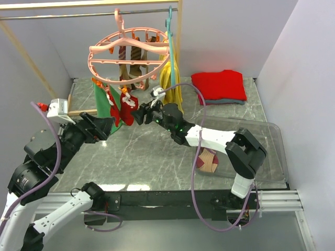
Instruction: Remove the socks clipped to the hanger
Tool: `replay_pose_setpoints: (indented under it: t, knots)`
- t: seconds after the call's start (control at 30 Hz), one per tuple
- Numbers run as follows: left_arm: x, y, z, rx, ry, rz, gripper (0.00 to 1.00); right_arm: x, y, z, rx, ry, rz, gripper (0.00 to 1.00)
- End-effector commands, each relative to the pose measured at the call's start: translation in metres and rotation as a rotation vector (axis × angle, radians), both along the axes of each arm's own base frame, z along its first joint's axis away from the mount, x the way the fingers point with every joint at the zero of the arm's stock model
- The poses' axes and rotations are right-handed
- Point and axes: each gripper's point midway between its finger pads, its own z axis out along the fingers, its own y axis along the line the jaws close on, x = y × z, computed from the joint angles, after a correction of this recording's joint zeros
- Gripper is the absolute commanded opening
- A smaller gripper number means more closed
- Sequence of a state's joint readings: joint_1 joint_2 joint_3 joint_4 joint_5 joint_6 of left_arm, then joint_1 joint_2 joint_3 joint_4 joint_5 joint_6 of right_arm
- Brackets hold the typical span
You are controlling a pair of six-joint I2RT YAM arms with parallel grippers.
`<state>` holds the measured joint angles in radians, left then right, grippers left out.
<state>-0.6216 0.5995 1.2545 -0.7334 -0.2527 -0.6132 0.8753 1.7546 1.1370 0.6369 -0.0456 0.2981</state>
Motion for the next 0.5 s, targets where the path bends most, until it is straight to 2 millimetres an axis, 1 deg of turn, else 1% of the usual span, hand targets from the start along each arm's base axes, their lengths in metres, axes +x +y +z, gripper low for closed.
replay_pose_setpoints:
  t: [0.0, 0.07, 0.13, 0.17, 0.2, 0.23, 0.27, 0.33, 0.37, 0.43, 0.47]
  knots:
    - [0.002, 0.0, -0.003, 0.018, 0.002, 0.006, 0.92, -0.021, 0.014, 0.021, 0.079, -0.059, 0.084, 0.66]
    - [0.003, -0.001, -0.001, 0.019, 0.002, 0.0, 0.92, -0.02, 0.015, 0.025, 0.1, -0.062, 0.082, 0.66]
    - [0.003, -0.001, -0.001, 0.018, 0.001, 0.0, 0.92, -0.017, 0.02, 0.019, 0.097, -0.051, 0.08, 0.66]
    - [0.002, -0.002, 0.0, 0.016, 0.0, -0.003, 0.92, -0.014, 0.022, 0.024, 0.105, -0.052, 0.076, 0.64]
    - [0.002, -0.001, 0.002, 0.014, -0.005, -0.002, 0.92, -0.011, 0.025, 0.018, 0.097, -0.041, 0.072, 0.63]
    - [0.002, -0.001, 0.001, 0.013, -0.004, -0.002, 0.92, -0.009, 0.025, 0.017, 0.095, -0.033, 0.064, 0.57]
    - [0.002, -0.001, 0.002, 0.012, -0.005, -0.003, 0.92, -0.008, 0.026, 0.017, 0.098, -0.032, 0.058, 0.48]
    - [0.002, -0.001, 0.0, 0.017, 0.003, 0.001, 0.91, -0.008, 0.025, 0.016, 0.096, -0.017, 0.051, 0.35]
    - [0.003, -0.001, -0.002, 0.019, 0.008, 0.004, 0.91, -0.007, 0.024, 0.014, 0.089, -0.011, 0.034, 0.25]
    - [0.005, -0.002, -0.004, 0.021, 0.015, 0.005, 0.91, -0.011, 0.02, 0.015, 0.067, -0.01, 0.02, 0.17]
    - [0.007, -0.004, -0.007, 0.028, 0.021, 0.003, 0.91, -0.016, 0.018, 0.011, 0.05, -0.012, 0.023, 0.09]
